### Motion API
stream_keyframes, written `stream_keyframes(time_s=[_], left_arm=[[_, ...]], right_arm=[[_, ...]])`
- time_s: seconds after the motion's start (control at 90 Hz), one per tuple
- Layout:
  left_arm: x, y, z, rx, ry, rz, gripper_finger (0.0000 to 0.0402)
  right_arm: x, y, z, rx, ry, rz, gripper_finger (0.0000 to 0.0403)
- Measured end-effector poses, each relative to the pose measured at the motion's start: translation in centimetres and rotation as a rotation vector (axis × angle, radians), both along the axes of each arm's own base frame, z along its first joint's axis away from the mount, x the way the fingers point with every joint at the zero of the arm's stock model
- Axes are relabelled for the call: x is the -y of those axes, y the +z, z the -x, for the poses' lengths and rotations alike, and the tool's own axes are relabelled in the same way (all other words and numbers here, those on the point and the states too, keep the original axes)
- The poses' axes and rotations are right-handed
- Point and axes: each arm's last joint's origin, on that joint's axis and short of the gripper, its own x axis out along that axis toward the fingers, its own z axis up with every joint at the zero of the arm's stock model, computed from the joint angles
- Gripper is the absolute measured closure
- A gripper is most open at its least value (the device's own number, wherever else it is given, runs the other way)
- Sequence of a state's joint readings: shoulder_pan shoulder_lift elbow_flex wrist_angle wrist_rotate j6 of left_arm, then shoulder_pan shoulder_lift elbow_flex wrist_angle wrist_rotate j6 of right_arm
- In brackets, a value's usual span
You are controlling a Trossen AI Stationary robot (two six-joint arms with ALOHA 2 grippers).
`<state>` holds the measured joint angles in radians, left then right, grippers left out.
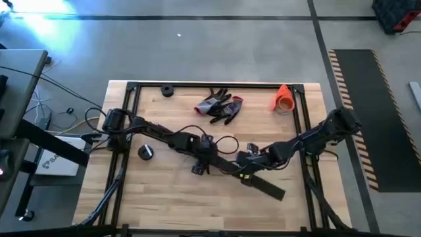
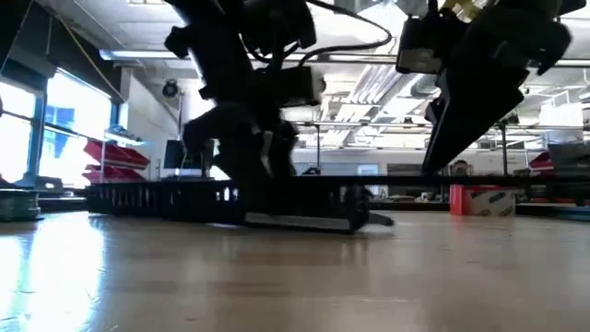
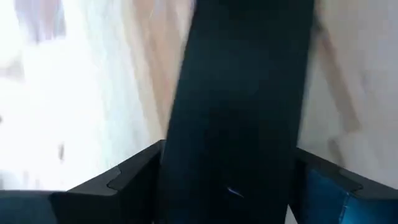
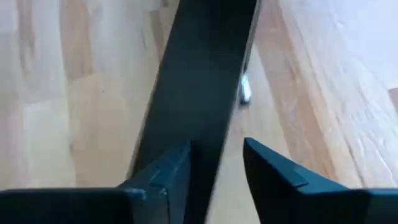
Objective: Ziptie cables
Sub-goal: Close the black cable duct
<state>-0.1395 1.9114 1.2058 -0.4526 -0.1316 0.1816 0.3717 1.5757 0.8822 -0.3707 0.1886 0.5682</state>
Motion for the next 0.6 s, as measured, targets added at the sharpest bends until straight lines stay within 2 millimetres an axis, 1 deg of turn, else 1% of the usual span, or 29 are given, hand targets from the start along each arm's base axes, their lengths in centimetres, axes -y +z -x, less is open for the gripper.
stream_keyframes(time_s=[0.111,0.189,0.267,0.333,0.4,0.456,0.522,0.6], left_arm=[[-0.3,-0.1,0.8,-0.081,0.014,-0.025,0.0135],[-0.3,-0.1,0.8,-0.078,0.010,-0.027,0.0135],[-0.3,-0.1,0.6,-0.056,0.009,-0.024,0.0135],[-0.3,0.0,0.5,-0.049,0.009,-0.023,0.0135],[-0.3,0.0,0.4,-0.040,0.009,-0.022,0.0135],[-0.3,0.0,0.4,-0.039,0.009,-0.023,0.0135],[-0.3,0.0,0.4,-0.037,0.009,-0.025,0.0135],[-0.3,0.0,0.4,-0.037,0.010,-0.025,0.0135]], right_arm=[[0.0,0.0,0.0,-0.001,-0.001,0.002,0.0305],[0.0,0.0,0.0,0.002,0.000,0.003,0.0313],[0.2,0.0,-0.1,0.005,0.002,0.014,0.0312],[0.2,0.6,0.1,0.001,0.013,0.025,0.0302],[0.3,1.8,0.3,0.004,0.018,0.027,0.0287],[0.4,2.9,0.8,-0.022,0.022,0.025,0.0273],[0.2,4.2,1.9,-0.074,0.002,-0.005,0.0260],[-0.4,5.3,3.8,-0.169,-0.028,-0.095,0.0254]])
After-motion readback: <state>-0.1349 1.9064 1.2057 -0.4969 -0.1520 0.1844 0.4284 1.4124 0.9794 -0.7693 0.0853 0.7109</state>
